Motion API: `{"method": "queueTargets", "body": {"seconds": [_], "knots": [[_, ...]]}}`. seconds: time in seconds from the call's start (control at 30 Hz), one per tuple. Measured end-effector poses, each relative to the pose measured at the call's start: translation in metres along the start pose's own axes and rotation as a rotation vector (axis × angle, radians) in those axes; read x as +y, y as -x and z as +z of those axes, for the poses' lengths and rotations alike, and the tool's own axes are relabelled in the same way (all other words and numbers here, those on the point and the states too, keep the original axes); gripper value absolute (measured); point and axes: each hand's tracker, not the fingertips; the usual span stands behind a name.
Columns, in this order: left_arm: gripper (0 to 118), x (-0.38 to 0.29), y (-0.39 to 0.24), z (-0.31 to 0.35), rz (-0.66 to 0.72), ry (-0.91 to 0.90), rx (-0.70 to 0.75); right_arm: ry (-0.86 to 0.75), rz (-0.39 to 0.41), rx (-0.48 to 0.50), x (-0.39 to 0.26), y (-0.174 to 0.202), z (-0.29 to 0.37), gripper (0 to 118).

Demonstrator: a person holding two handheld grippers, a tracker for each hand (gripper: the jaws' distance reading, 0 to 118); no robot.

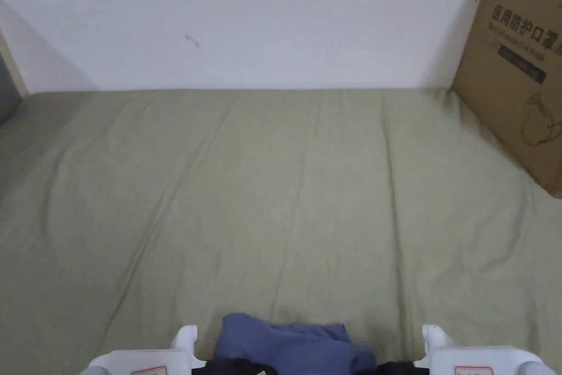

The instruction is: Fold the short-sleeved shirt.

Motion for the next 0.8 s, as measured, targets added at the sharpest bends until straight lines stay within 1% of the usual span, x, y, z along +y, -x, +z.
{"method": "queueTargets", "body": {"seconds": [0.03, 0.1, 0.2, 0.33, 0.4, 0.47, 0.5, 0.53, 0.57, 0.6, 0.63, 0.67, 0.7, 0.73, 0.77, 0.8], "knots": [[18, -0.002, -0.014, 0.01, -0.049, -0.028, -0.025, -0.01, 0.023, -0.002, -0.002, 0.008, 0.006, 0], [18, -0.002, -0.033, 0.047, -0.108, -0.084, -0.038, -0.033, 0.052, 0.025, -0.008, 0.027, 0.023, 0], [18, 0.009, -0.042, 0.12, -0.147, -0.154, 0.061, -0.075, 0.08, 0.044, -0.019, 0.051, 0.048, 0], [18, 0.029, -0.03, 0.221, -0.186, -0.211, 0.287, -0.109, 0.112, 0.017, -0.031, 0.077, 0.071, 0], [18, 0.035, -0.019, 0.269, -0.134, -0.232, 0.41, -0.117, 0.127, -0.005, -0.035, 0.085, 0.077, 0], [19, 0.036, -0.011, 0.305, -0.084, -0.24, 0.483, -0.116, 0.139, -0.029, -0.039, 0.097, 0.079, 0], [19, 0.036, -0.008, 0.323, -0.09, -0.226, 0.581, -0.111, 0.145, -0.039, -0.04, 0.1, 0.079, 0], [20, 0.036, -0.007, 0.335, -0.131, -0.223, 0.686, -0.106, 0.153, -0.051, -0.041, 0.102, 0.078, 0], [27, 0.035, -0.003, 0.347, -0.146, -0.219, 0.791, -0.102, 0.162, -0.068, -0.042, 0.104, 0.076, 0], [44, 0.034, 0.001, 0.358, -0.141, -0.219, 0.895, -0.101, 0.169, -0.089, -0.044, 0.112, 0.075, 0], [71, 0.032, 0.004, 0.369, -0.136, -0.23, 0.985, -0.101, 0.172, -0.094, -0.045, 0.114, 0.073, 0], [105, 0.03, 0.007, 0.377, -0.115, -0.247, 1.023, -0.1, 0.174, -0.095, -0.045, 0.116, 0.071, 0], [118, 0.027, 0.012, 0.389, -0.087, -0.263, 1.077, -0.099, 0.174, -0.094, -0.045, 0.118, 0.069, 0], [111, 0.021, 0.007, 0.402, -0.085, -0.265, 1.108, -0.096, 0.173, -0.092, -0.045, 0.122, 0.068, 0], [111, 0.023, 0.004, 0.411, -0.094, -0.34, 1.114, -0.095, 0.173, -0.088, -0.045, 0.125, 0.066, 0], [111, 0.021, 0.005, 0.423, -0.076, -0.372, 1.152, -0.094, 0.176, -0.082, -0.045, 0.129, 0.064, 0]]}}
